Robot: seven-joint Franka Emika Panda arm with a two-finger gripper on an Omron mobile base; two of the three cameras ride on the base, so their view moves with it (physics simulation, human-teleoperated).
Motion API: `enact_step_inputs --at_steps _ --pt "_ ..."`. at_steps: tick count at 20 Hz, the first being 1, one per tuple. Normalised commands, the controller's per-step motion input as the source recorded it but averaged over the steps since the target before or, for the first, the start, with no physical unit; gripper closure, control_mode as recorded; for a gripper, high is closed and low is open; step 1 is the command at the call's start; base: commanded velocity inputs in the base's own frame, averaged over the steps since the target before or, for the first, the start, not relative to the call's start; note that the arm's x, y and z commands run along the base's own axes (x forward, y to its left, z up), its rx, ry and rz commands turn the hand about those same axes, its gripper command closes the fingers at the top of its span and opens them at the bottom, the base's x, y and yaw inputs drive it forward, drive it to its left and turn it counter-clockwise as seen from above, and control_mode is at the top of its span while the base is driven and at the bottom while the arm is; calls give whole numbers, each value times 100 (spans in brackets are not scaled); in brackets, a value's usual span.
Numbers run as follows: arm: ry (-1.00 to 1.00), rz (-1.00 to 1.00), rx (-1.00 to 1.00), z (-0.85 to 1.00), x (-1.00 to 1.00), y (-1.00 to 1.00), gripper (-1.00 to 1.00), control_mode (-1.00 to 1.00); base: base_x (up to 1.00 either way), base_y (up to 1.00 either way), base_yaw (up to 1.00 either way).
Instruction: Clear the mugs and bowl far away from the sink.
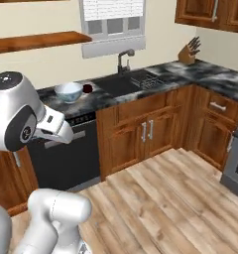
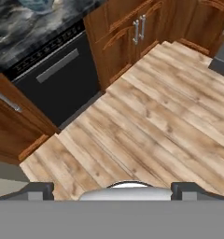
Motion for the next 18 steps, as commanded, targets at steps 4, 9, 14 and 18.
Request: enact_step_inputs --at_steps 4,9,14,18 --pt "0 0 0 0 0 0 -100 100 79 28 76" --pt "0 0 0 0 0 0 -100 100 100 -12 64" --pt "0 0 0 0 0 0 -100 100 100 -30 -18" --pt "0 0 0 0 0 0 -100 100 93 -73 -35"
